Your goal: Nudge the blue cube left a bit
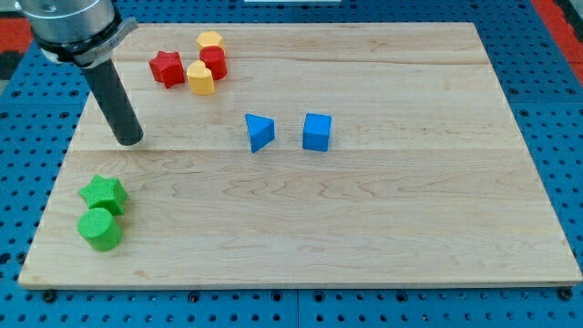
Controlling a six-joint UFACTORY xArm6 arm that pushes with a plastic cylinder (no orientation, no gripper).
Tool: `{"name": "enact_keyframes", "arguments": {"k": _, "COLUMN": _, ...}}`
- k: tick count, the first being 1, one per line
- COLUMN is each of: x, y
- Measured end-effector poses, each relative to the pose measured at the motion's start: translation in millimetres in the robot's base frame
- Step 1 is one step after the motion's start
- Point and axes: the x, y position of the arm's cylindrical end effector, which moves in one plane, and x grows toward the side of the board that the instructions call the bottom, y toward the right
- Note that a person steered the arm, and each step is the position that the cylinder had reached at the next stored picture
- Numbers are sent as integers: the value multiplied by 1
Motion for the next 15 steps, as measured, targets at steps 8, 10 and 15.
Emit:
{"name": "enact_keyframes", "arguments": {"k": 8, "x": -28, "y": 32}}
{"name": "enact_keyframes", "arguments": {"k": 10, "x": -51, "y": 12}}
{"name": "enact_keyframes", "arguments": {"k": 15, "x": 14, "y": 212}}
